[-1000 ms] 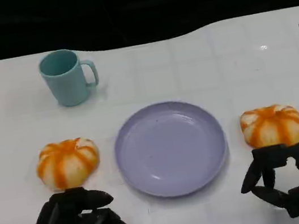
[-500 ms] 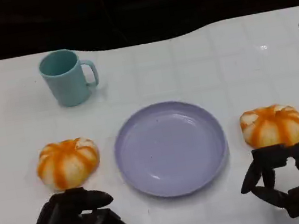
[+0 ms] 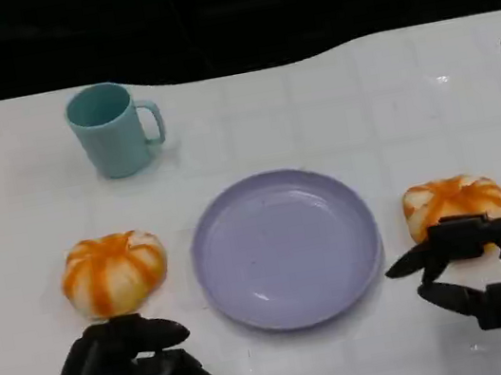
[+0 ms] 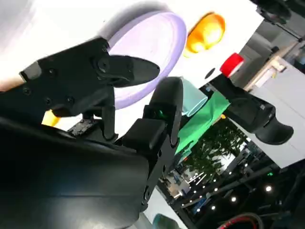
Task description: Grasp the bread from the table and place it into the plate.
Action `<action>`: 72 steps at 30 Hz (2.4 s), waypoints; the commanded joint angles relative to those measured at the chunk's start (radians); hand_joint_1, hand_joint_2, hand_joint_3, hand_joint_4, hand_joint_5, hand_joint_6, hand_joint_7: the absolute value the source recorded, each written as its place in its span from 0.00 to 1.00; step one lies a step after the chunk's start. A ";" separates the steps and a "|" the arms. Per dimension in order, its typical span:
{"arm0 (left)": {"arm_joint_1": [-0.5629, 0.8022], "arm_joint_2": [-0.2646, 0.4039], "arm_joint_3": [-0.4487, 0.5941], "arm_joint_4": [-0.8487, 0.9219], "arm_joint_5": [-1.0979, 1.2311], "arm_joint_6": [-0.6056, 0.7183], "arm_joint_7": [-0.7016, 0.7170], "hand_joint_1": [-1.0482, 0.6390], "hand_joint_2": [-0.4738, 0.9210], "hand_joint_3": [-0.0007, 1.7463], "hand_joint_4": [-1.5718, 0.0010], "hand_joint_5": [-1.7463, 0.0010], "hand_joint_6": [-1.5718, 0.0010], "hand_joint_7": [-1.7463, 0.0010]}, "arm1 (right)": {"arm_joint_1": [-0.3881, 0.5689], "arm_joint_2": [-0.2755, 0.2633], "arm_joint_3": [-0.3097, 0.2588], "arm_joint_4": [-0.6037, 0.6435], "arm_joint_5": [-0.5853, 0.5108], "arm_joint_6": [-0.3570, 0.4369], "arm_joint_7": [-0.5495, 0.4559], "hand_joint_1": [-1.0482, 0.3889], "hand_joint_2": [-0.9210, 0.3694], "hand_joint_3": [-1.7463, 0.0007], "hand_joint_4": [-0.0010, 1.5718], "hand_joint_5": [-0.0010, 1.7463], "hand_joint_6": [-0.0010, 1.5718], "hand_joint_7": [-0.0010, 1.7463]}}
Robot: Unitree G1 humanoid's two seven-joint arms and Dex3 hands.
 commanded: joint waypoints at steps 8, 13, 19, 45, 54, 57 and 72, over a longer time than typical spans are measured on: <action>0.004 0.017 0.006 0.000 0.001 0.002 -0.005 0.07 0.82 0.00 0.00 0.77 0.01 1.00 | -0.012 -0.074 -0.066 -0.100 -0.158 0.039 -0.133 0.38 0.00 0.97 0.10 0.34 0.27 0.05; 0.004 0.017 0.005 0.002 0.002 -0.001 -0.008 0.07 0.82 0.00 0.00 0.77 0.01 1.00 | -0.009 -0.113 -0.067 -0.162 -0.200 0.135 -0.120 0.34 0.00 0.98 0.04 0.29 0.21 0.01; 0.005 0.015 0.004 -0.003 0.002 0.004 -0.001 0.07 0.82 0.00 0.00 0.76 0.01 1.00 | -0.012 -0.170 -0.054 -0.226 -0.268 0.241 -0.095 0.32 0.03 1.00 0.00 0.20 0.13 0.00; 0.002 0.012 0.005 -0.002 0.006 0.001 0.008 0.07 0.82 0.00 0.00 0.76 0.01 1.00 | -0.155 -0.267 0.120 -0.189 -0.500 0.464 -0.062 0.54 0.22 1.00 0.00 0.11 0.14 0.01; 0.006 0.009 0.005 -0.007 0.004 0.001 0.009 0.07 0.82 0.00 0.00 0.76 0.01 1.00 | -0.311 -0.240 0.249 0.057 -0.566 0.476 -0.120 0.51 0.19 0.99 0.03 0.14 0.16 0.01; 0.008 0.009 0.004 -0.008 0.006 -0.002 0.009 0.07 0.82 0.00 0.00 0.76 0.01 1.00 | -0.357 -0.228 0.291 0.142 -0.581 0.475 -0.153 0.50 0.18 0.99 0.04 0.14 0.16 0.01; 0.011 0.008 0.005 -0.013 0.002 0.007 0.013 0.07 0.81 0.00 0.00 0.76 0.01 1.00 | -0.536 -0.151 0.460 0.480 -0.625 0.479 -0.262 0.47 0.13 0.99 0.07 0.13 0.16 0.00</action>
